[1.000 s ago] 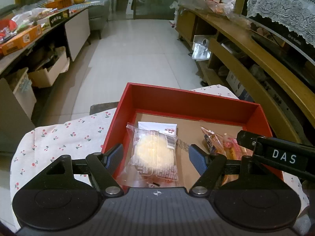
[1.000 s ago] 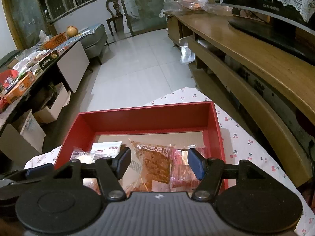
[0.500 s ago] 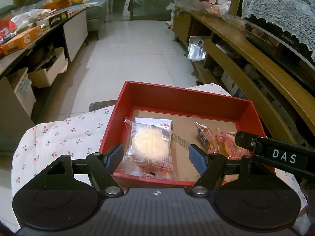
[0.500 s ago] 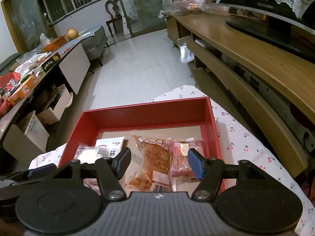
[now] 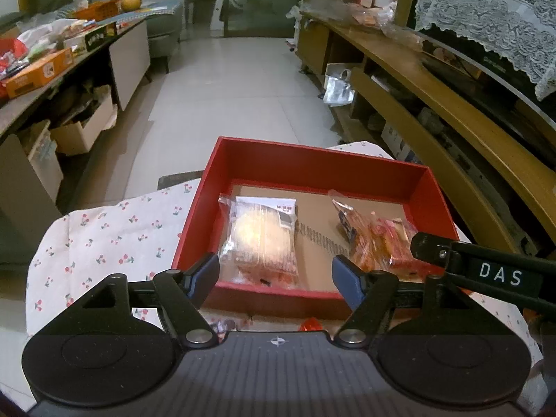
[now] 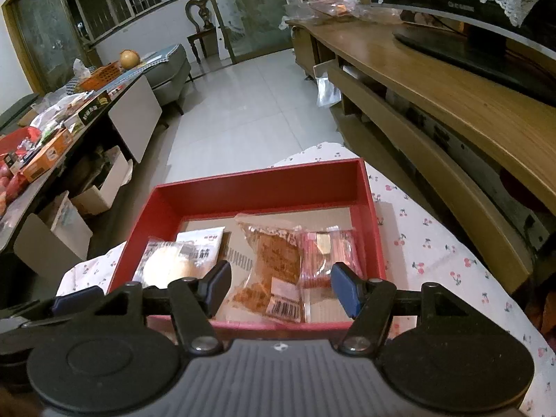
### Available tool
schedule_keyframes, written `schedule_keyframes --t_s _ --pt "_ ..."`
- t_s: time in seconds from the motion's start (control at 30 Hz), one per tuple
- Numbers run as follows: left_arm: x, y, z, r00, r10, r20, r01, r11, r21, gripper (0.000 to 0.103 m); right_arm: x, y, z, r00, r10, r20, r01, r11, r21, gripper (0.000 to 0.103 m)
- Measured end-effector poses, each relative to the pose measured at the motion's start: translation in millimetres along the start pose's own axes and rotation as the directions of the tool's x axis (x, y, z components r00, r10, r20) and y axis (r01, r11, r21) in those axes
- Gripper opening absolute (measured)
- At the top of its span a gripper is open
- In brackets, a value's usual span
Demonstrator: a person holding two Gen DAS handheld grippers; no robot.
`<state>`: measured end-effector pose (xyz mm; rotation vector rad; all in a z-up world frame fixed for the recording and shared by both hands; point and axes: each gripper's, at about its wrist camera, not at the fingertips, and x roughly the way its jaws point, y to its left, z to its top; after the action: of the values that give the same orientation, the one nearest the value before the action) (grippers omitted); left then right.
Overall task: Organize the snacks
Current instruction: 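Move left tool to the white Kaprons wafer packet and grasp it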
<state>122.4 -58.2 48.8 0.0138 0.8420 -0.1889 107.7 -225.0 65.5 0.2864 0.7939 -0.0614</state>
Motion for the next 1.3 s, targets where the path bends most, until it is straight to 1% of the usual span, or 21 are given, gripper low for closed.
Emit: schedule_keyframes --t_s 0.4,0.5,0.57,0.8,0.87,0.93,1.07,1.17,1.23,1.3 --pt "-22 2 -32 0.999 -0.016 -0.038 0.016 1.0 0.015 0.074 -25 3 -34 0.999 0.003 -0.046 -0.003 1.0 -0.017 0.07" --pt "-27 6 -43 0.998 -0.01 -0.056 0.011 1.0 0.02 0.074 -28 5 -45 0.997 0.013 -0.071 -0.015 0.999 -0.029 0.07" --pt "-28 10 -49 0.998 -0.004 -0.07 0.006 1.0 0.017 0.074 -28 9 -54 0.994 0.031 -0.105 -0.036 0.999 -0.042 0.07" --pt "-37 31 -79 0.991 0.001 -0.134 -0.004 1.0 -0.028 0.079 -30 22 -77 0.982 0.067 -0.177 -0.084 0.992 -0.093 0.07" --pt "-40 37 -91 0.987 -0.01 -0.161 0.003 0.999 -0.045 0.083 -28 24 -84 0.977 0.069 -0.201 -0.092 0.99 -0.106 0.07" --pt "-44 41 -101 0.983 -0.021 -0.184 0.011 0.999 -0.05 0.084 -27 25 -88 0.974 0.064 -0.217 -0.092 0.988 -0.121 0.07" --pt "-51 40 -115 0.979 -0.005 -0.206 0.008 1.0 0.012 0.084 -30 24 -94 0.971 0.065 -0.231 -0.097 0.987 -0.128 0.07" --pt "-53 40 -124 0.975 -0.011 -0.223 0.028 0.997 0.072 0.084 -34 24 -98 0.969 0.074 -0.237 -0.107 0.986 -0.132 0.071" --pt "-53 39 -129 0.969 -0.034 -0.246 0.067 0.99 0.124 0.084 -35 25 -102 0.966 0.078 -0.246 -0.114 0.984 -0.137 0.072" --pt "-54 37 -137 0.96 -0.06 -0.275 0.113 0.977 0.182 0.084 -37 26 -106 0.963 0.084 -0.257 -0.122 0.983 -0.138 0.072"
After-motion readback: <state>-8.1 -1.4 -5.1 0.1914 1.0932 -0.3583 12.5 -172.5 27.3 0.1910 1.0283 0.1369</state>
